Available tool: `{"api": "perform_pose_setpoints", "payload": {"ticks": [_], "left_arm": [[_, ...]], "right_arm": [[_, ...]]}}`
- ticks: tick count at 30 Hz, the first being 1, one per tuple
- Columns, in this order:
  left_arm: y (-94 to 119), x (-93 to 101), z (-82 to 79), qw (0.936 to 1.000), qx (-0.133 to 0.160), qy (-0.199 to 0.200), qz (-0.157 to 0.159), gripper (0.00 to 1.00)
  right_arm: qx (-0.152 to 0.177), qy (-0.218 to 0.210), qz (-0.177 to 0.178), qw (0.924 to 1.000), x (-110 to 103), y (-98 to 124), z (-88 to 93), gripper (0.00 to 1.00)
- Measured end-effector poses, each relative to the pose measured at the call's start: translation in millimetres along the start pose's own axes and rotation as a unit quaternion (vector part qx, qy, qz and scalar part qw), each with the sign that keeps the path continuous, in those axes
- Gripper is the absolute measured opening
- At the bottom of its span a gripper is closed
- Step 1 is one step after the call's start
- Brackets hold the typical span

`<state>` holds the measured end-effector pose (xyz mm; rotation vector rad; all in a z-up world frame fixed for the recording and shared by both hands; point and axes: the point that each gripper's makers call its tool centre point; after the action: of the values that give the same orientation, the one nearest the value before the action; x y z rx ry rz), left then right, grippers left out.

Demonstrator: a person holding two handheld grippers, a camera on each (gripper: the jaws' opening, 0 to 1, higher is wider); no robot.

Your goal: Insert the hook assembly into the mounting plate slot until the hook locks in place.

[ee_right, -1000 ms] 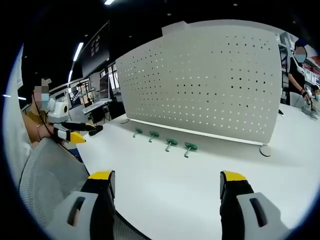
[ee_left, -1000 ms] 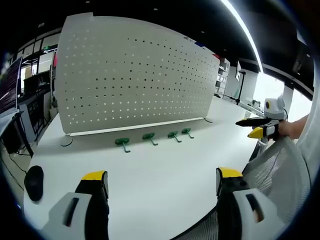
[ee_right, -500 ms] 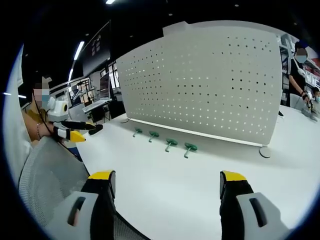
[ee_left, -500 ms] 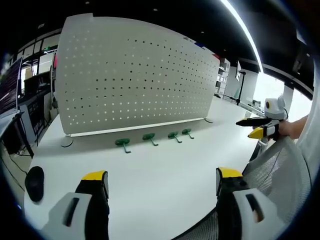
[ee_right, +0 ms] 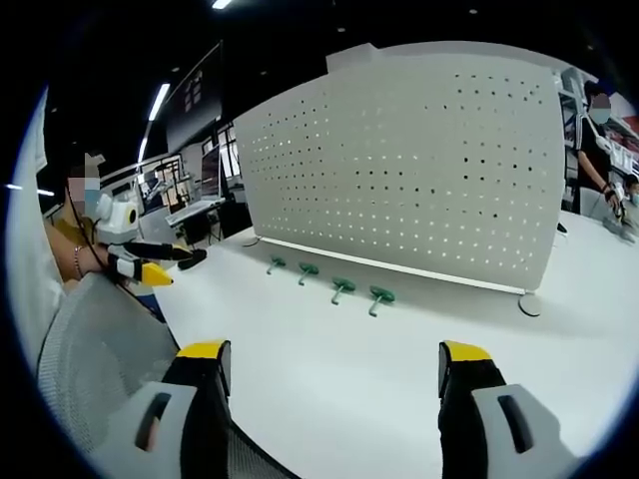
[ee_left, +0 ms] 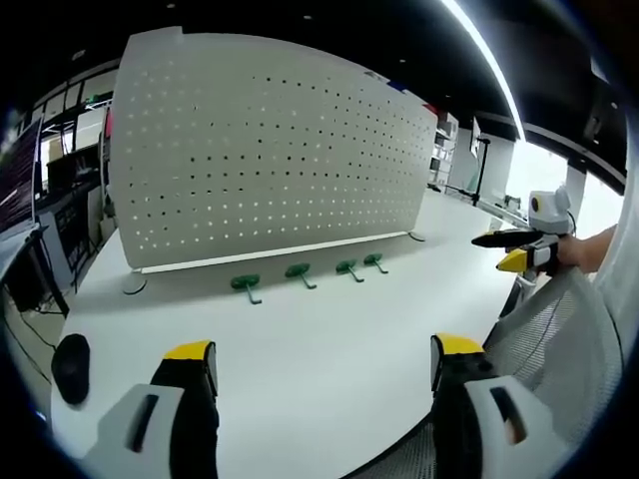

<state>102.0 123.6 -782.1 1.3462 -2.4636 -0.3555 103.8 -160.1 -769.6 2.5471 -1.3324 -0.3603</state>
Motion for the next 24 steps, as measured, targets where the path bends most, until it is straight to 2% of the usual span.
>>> {"api": "perform_pose_setpoints", "payload": {"ticks": [10, 18, 21, 24], "left_arm": [[0.3, 2.2, -3.0, 1.0000, 0.002, -0.004, 0.003, 0.92], [2.5, 1.7, -14.0, 0.9999, 0.012, -0.011, 0.005, 0.91], [1.7, -0.2, -20.5, 0.9997, 0.018, -0.014, 0.010, 0.91], [-1.0, -4.2, -20.9, 0.9996, 0.008, -0.024, 0.014, 0.91]], "right_arm": [[0.002, 0.011, 0.003, 0.9999, 1.0, 0.4, -3.7, 0.83], [-0.010, 0.028, -0.009, 0.9995, -4.0, -2.0, -6.0, 0.81], [-0.006, 0.032, -0.009, 0.9994, -2.1, -2.9, -12.2, 0.80], [-0.002, 0.032, -0.007, 0.9995, 0.5, -4.6, -16.6, 0.80]]}}
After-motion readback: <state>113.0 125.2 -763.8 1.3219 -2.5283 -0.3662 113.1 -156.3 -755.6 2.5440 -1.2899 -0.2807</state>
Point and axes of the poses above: the point that each gripper's makers call its tool centre point, and the gripper's own axes: y roughly backward along the fingers, x roughly to its right, z roughly out of its underside, and after that the axes turned 5 degrees about x, right-handed
